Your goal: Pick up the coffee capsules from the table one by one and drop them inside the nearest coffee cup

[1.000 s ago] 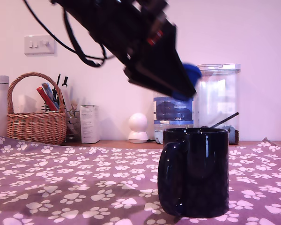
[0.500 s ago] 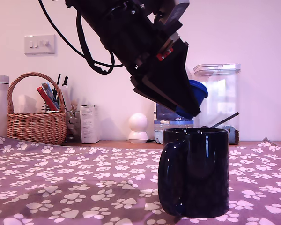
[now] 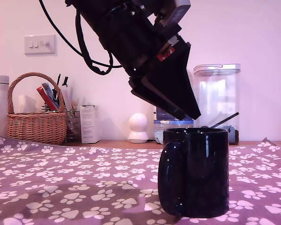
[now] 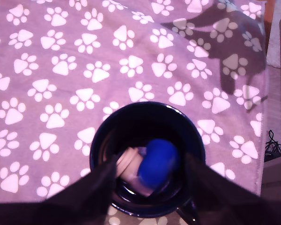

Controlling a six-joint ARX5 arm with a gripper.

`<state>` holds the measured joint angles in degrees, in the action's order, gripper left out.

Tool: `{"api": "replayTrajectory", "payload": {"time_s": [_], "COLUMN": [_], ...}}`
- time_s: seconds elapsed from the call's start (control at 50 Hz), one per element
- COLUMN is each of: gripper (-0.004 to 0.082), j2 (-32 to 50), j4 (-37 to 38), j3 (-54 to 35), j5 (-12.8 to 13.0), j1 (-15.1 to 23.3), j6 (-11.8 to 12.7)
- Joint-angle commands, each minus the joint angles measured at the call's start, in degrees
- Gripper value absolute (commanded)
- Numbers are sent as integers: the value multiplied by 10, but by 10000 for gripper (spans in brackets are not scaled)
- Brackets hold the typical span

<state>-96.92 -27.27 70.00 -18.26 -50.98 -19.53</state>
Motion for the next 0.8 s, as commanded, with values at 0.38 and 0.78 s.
{"api": "replayTrajectory", "payload": {"time_s": [0.38, 0.78], "gripper": [74, -19], "j2": [-11, -6], "j4": [1, 54], "j3": [2, -35], "j5": [-1, 4], "j1": [1, 35], "j6": [-5, 2]}}
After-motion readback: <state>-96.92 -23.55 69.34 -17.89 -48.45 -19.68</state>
